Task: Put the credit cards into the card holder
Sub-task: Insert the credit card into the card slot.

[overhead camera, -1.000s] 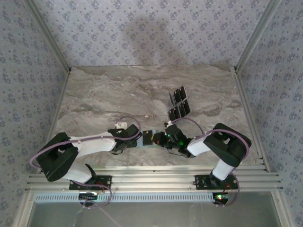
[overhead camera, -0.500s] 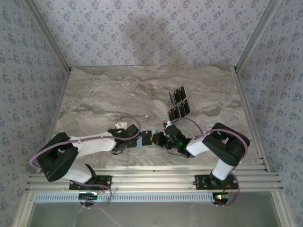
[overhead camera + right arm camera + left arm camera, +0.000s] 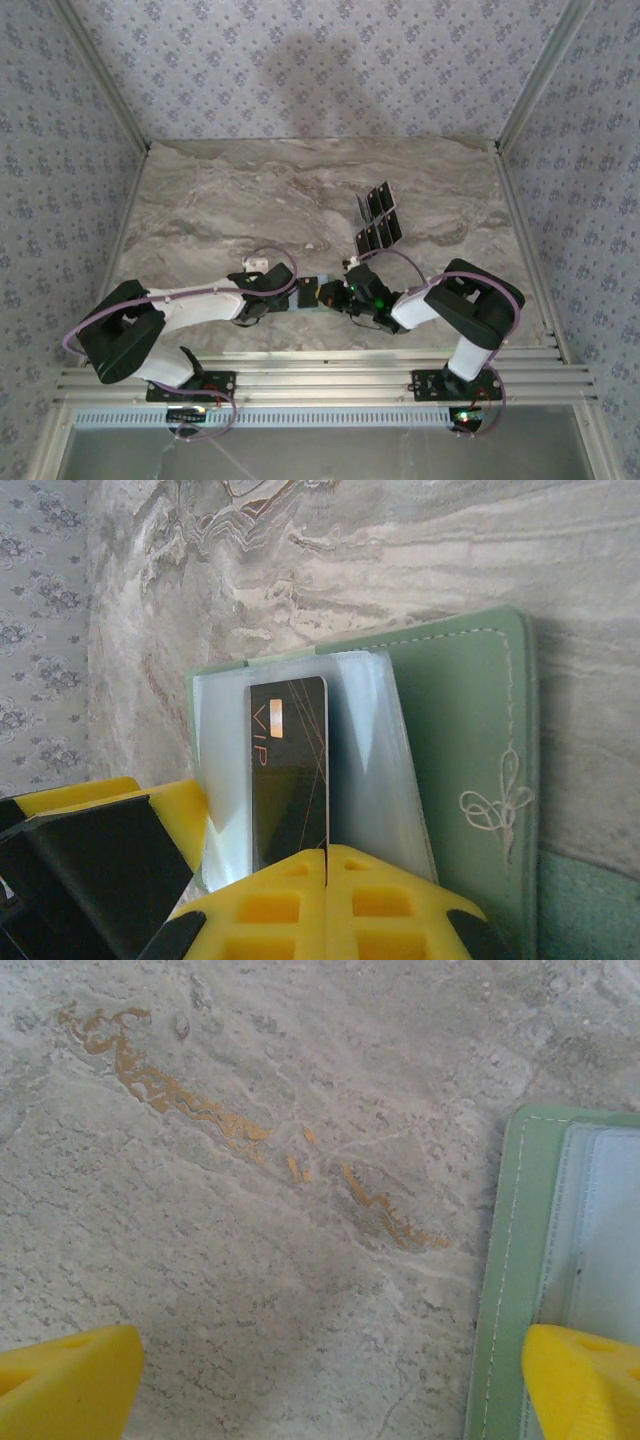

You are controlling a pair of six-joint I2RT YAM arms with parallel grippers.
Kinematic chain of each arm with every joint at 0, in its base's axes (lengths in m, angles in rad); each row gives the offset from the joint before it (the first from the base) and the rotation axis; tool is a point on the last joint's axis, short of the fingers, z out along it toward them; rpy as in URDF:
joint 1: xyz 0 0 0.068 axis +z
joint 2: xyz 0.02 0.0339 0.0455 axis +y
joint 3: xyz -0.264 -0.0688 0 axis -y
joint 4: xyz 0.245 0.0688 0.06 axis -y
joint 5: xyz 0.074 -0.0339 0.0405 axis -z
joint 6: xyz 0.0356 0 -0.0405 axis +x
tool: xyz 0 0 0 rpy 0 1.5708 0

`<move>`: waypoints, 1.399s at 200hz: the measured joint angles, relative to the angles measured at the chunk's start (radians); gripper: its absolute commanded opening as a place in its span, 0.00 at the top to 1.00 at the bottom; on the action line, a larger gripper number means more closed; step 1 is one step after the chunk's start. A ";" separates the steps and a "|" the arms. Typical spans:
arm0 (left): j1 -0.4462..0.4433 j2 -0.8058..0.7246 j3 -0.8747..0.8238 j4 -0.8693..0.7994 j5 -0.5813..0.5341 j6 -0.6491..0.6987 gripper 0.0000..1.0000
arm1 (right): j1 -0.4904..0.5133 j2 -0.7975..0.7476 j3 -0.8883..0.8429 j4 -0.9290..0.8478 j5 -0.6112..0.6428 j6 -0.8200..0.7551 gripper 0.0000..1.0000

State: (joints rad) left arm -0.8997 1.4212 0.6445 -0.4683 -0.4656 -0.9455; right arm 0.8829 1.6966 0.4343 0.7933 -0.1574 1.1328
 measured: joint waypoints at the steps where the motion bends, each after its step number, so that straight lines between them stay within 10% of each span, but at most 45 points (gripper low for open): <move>1: 0.000 0.000 0.000 0.000 0.000 0.000 0.03 | 0.000 0.000 0.000 0.000 0.000 0.000 1.00; 155: -0.006 0.000 -0.001 0.000 -0.006 -0.003 0.03 | 0.028 0.030 0.069 -0.051 -0.008 -0.026 1.00; 202: -0.006 0.000 -0.001 -0.002 -0.007 -0.007 0.03 | 0.030 0.006 0.075 -0.058 -0.023 -0.044 0.58; 280: -0.006 0.001 -0.001 -0.008 -0.018 -0.011 0.03 | 0.006 -0.056 0.073 -0.164 -0.031 -0.075 0.53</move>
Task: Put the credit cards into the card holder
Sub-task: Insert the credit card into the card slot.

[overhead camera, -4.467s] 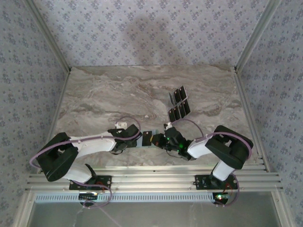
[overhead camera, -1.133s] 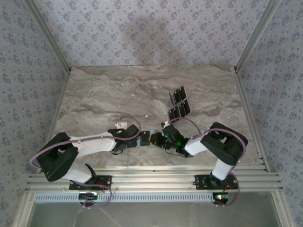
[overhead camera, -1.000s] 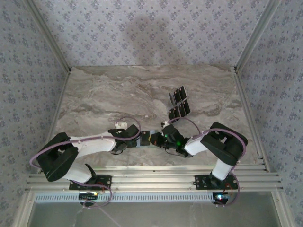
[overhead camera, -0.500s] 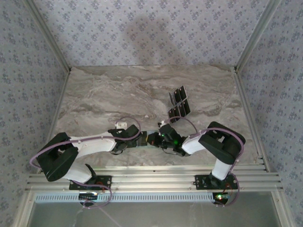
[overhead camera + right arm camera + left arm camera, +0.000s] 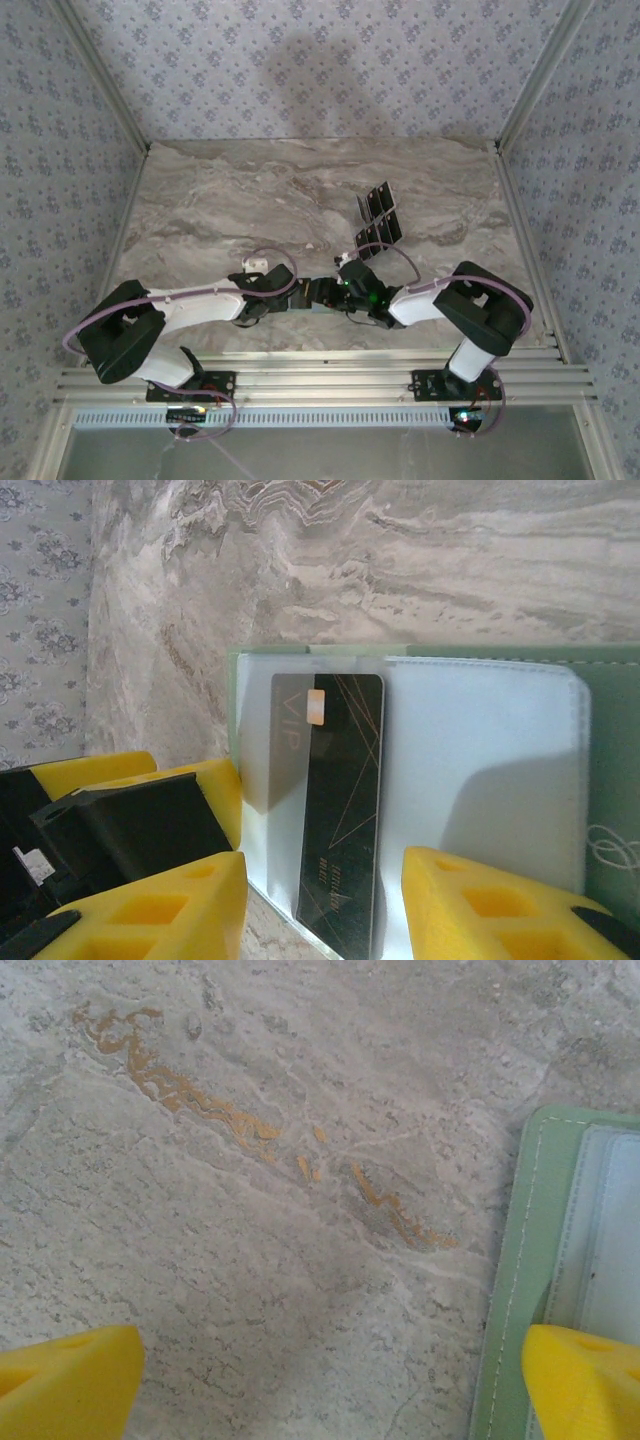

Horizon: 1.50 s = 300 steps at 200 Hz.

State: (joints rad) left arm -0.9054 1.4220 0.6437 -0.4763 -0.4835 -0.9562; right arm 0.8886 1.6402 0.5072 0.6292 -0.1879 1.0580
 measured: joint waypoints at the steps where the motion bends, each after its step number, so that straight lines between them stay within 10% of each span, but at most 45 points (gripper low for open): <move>1: 0.000 0.000 0.000 0.000 0.000 0.000 0.03 | 0.000 0.000 0.000 -0.001 0.000 0.000 0.53; 72: -0.005 -0.001 -0.005 0.002 -0.007 -0.007 0.03 | -0.063 -0.076 0.023 -0.210 -0.010 -0.059 0.55; 142: -0.005 -0.080 -0.019 -0.056 -0.008 0.003 0.02 | -0.035 -0.081 0.261 -0.568 0.035 -0.212 1.00; 300: 0.029 -0.100 -0.071 -0.057 -0.010 0.012 0.02 | 0.029 0.140 0.453 -0.735 0.053 -0.271 1.00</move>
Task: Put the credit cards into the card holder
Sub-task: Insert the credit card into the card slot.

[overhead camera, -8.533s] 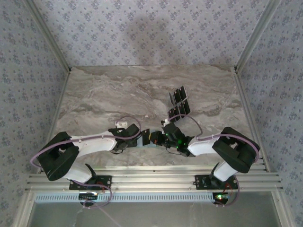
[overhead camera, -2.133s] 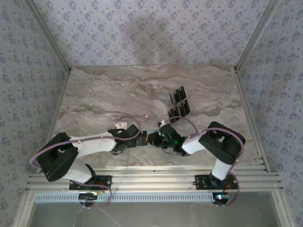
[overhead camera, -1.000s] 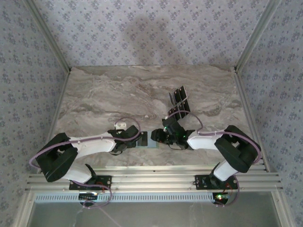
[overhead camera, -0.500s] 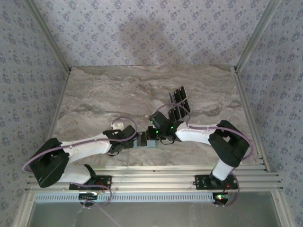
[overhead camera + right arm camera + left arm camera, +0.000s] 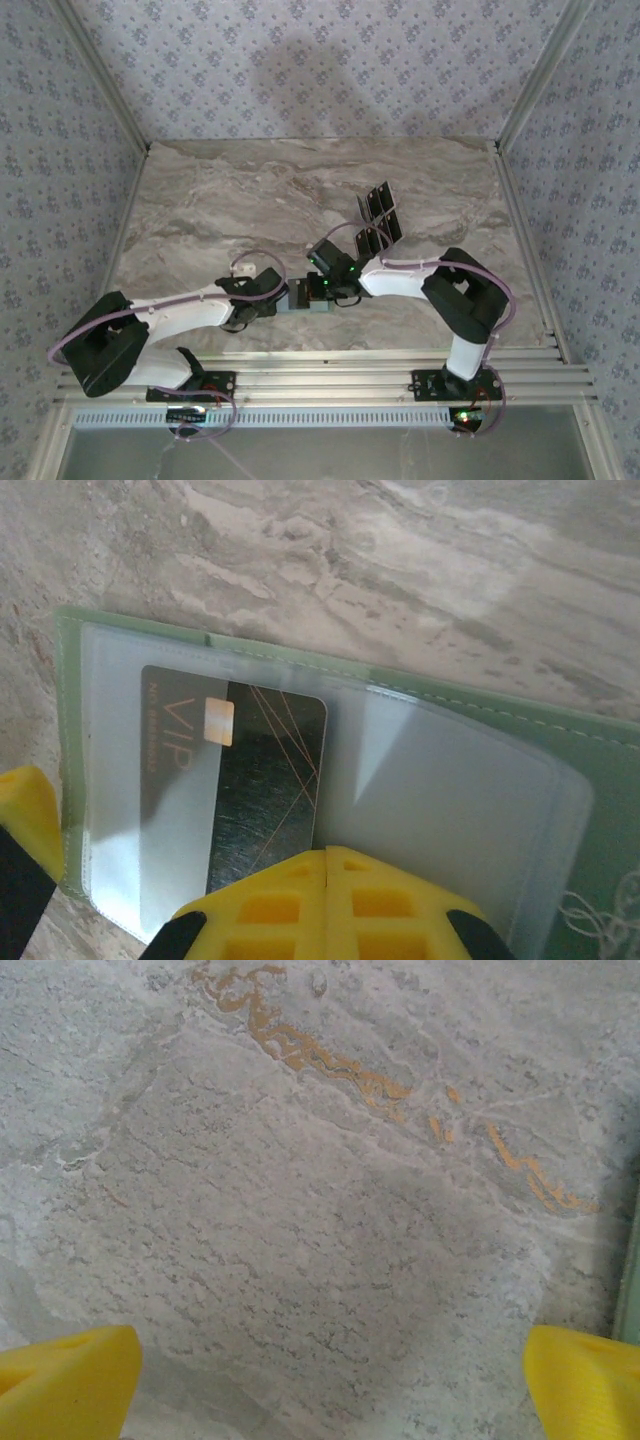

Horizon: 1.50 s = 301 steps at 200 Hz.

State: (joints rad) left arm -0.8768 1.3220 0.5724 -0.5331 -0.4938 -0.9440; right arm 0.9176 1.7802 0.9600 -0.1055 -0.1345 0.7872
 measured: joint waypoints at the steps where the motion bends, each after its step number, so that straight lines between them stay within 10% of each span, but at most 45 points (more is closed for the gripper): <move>1: 0.000 0.000 0.000 0.001 0.000 0.000 0.02 | 0.000 0.001 0.000 0.000 0.000 0.000 1.00; 301: 0.000 -0.010 -0.004 0.005 0.006 0.001 0.02 | -0.027 -0.057 -0.064 0.006 -0.045 -0.011 1.00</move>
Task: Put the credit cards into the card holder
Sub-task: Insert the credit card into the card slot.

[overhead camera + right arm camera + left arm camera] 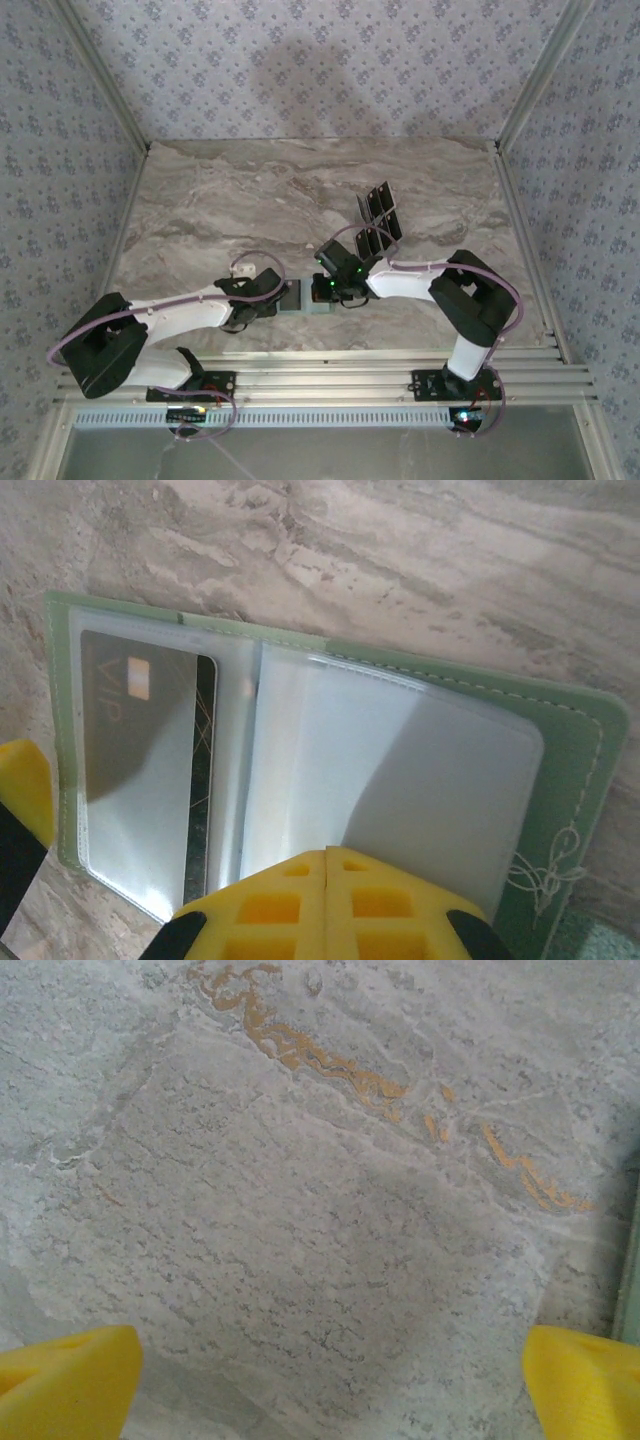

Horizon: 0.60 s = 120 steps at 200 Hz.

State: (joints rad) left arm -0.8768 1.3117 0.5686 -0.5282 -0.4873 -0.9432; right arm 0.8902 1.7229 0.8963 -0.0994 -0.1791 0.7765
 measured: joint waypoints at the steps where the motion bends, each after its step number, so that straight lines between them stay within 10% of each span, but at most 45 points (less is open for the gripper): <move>1: 0.000 0.000 0.000 0.000 0.000 0.000 0.02 | 0.000 0.000 0.001 -0.001 0.000 0.000 1.00; 120: 0.000 0.019 0.003 0.007 0.000 0.010 0.02 | 0.041 0.057 0.113 -0.044 0.007 -0.030 1.00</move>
State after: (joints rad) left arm -0.8768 1.3304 0.5713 -0.5209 -0.4870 -0.9333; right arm 0.9314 1.7798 1.0092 -0.1436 -0.1722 0.7467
